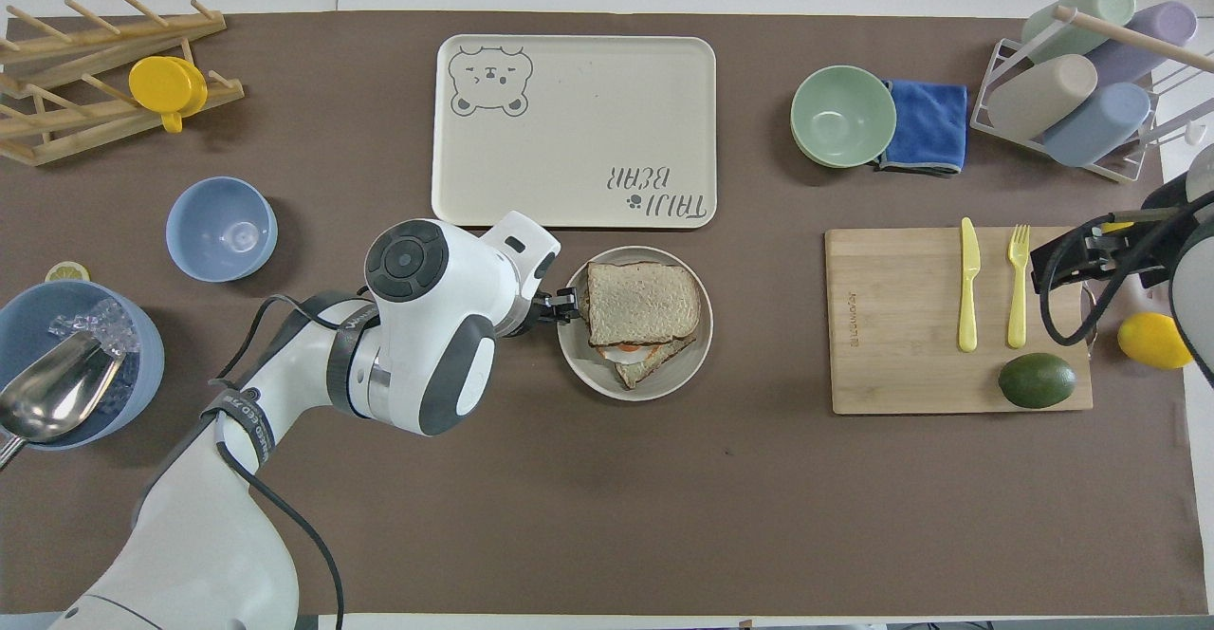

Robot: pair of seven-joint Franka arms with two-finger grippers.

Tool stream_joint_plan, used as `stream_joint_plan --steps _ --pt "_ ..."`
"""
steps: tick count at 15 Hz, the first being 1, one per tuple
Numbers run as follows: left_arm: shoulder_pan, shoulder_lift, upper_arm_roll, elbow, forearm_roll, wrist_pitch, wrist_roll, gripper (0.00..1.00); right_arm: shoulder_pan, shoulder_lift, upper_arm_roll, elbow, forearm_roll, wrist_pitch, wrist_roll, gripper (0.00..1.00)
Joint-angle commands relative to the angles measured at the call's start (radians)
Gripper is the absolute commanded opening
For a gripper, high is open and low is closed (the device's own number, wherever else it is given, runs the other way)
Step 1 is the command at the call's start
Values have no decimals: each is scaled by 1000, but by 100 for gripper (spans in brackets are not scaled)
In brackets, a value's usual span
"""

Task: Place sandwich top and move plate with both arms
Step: 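Grasp the rim of the grey plate with the left gripper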

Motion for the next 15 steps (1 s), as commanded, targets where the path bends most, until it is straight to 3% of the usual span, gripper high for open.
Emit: stream_joint_plan --steps 1,3,6,12,15 --pt "-29 -11 12 -24 -35 12 -25 43 -36 -4 37 -6 21 17 -26 100" --pt "-45 -12 12 -26 -60 13 -31 30 -49 -2 61 -6 22 15 -29 100" --pt "-49 -12 12 -24 -66 13 -48 1 -51 -2 61 -5 32 14 -31 100" --pt "-31 -26 13 -18 -109 -3 -50 0 -53 -15 49 4 42 15 -29 100" --pt "44 -87 13 26 -109 -133 -37 0 -66 -16 41 27 41 12 -28 100"
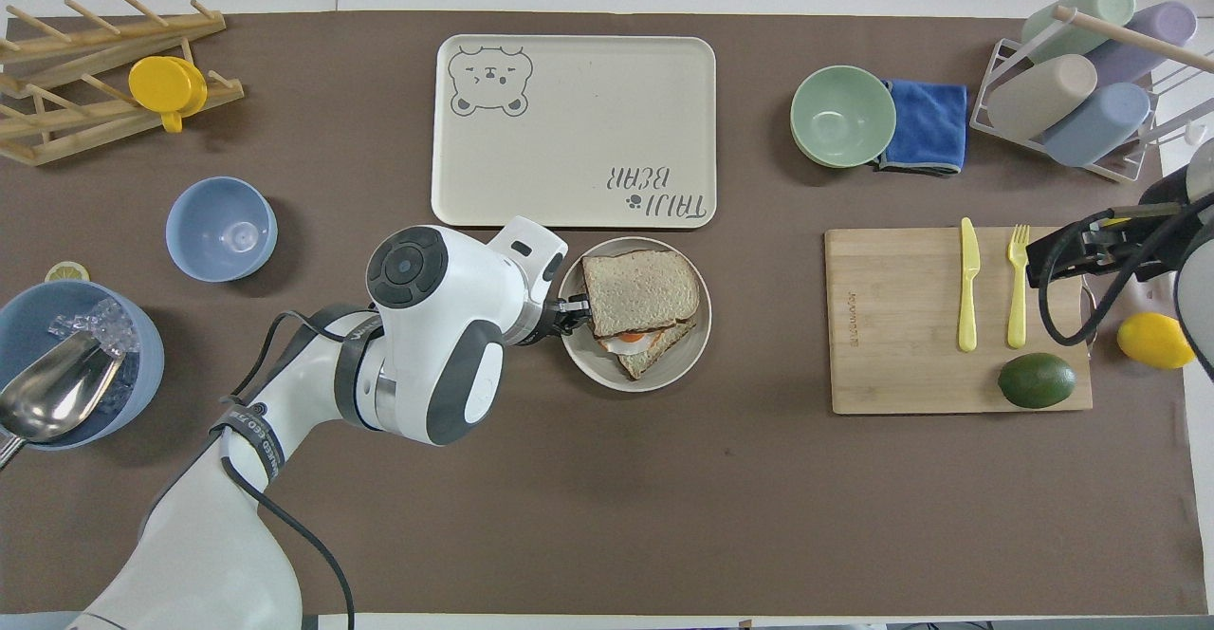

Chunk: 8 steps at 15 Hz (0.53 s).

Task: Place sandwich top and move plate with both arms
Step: 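Slide the grey plate with the left gripper onto the bear tray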

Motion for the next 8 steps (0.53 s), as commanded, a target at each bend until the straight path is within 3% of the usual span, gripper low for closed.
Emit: stream_joint_plan --steps 1,5,8 --pt "82 -69 8 68 -9 -168 3 0 -28 -15 4 4 23 10 -28 100" --pt "173 -12 10 276 -24 -286 -9 0 -23 -27 7 3 23 0 -26 100" --pt "232 23 13 350 -27 -290 -9 0 -32 -29 3 4 23 -2 -29 100"
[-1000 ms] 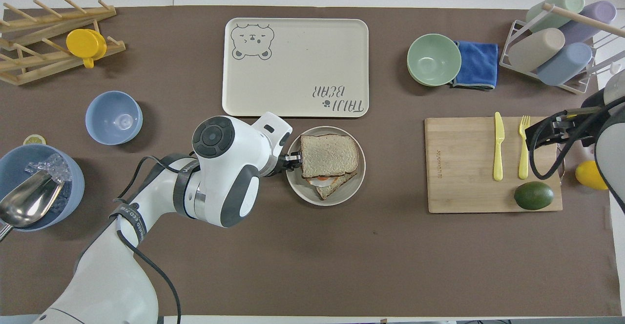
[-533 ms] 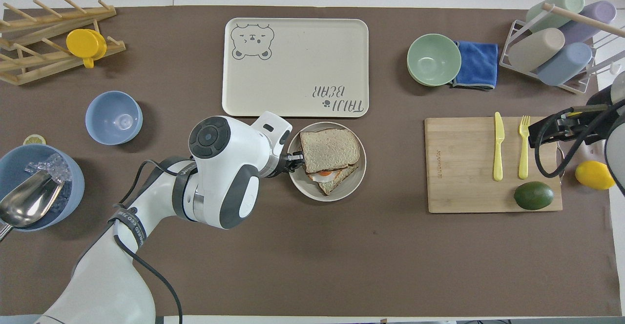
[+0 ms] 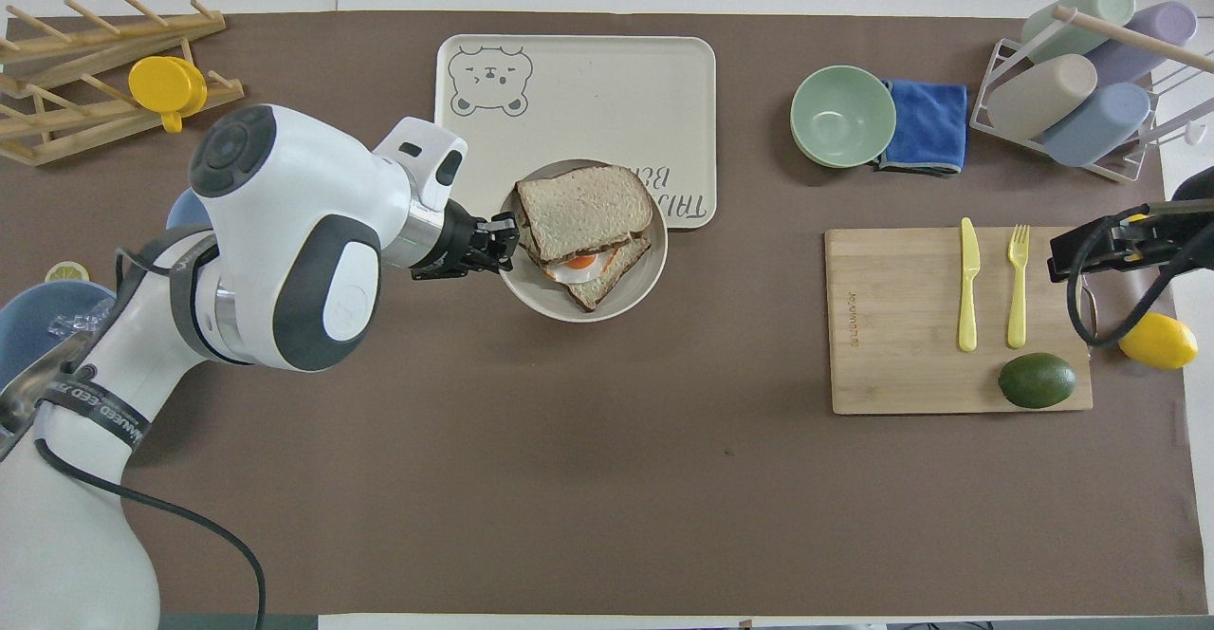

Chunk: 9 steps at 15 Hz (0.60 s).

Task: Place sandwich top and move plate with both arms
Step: 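Slide the grey plate with the left gripper onto the bear tray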

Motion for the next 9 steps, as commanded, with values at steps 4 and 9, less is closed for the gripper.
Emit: stream_joint_plan --steps 4,9 --pt "72 219 0 292 -63 -64 -16 0 -30 -27 -4 -27 22 -2 -23 100" --pt "47 387 12 411 -45 21 -85 0 -30 -27 -4 -27 22 0 -25 100"
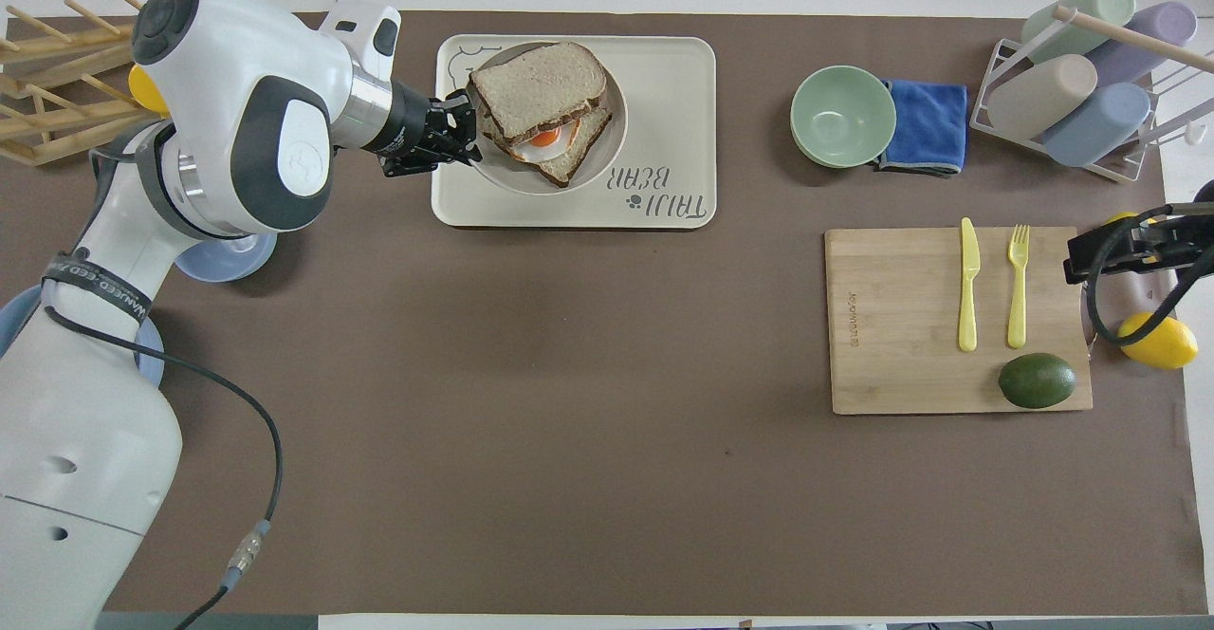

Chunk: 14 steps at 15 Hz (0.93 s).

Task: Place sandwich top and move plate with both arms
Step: 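Slide the grey plate with the left gripper onto the bear tray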

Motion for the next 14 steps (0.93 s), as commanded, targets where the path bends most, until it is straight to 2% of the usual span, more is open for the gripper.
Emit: stream_joint_plan --steps 1,4,7,11,12,13,14 --pt "-39 76 9 59 7 80 -32 0 -23 -22 10 -22 22 -1 -25 100" --pt "-50 75 9 4 8 157 -32 0 -24 -22 10 -22 22 1 -23 100" --pt "-76 61 9 -95 16 277 -40 0 -23 -22 12 -22 22 -1 -26 100" --pt "-79 55 9 -123 24 291 -32 0 -23 -22 12 -22 22 -1 -26 100" --pt "-76 50 9 -123 37 282 -29 9 -21 -22 12 -22 22 -2 -26 100" --pt "-70 50 9 -123 42 274 -26 47 -20 -24 12 -22 22 -1 -26 100" --pt "-67 49 9 -123 54 263 -23 75 -18 -24 12 -22 22 -1 -26 100"
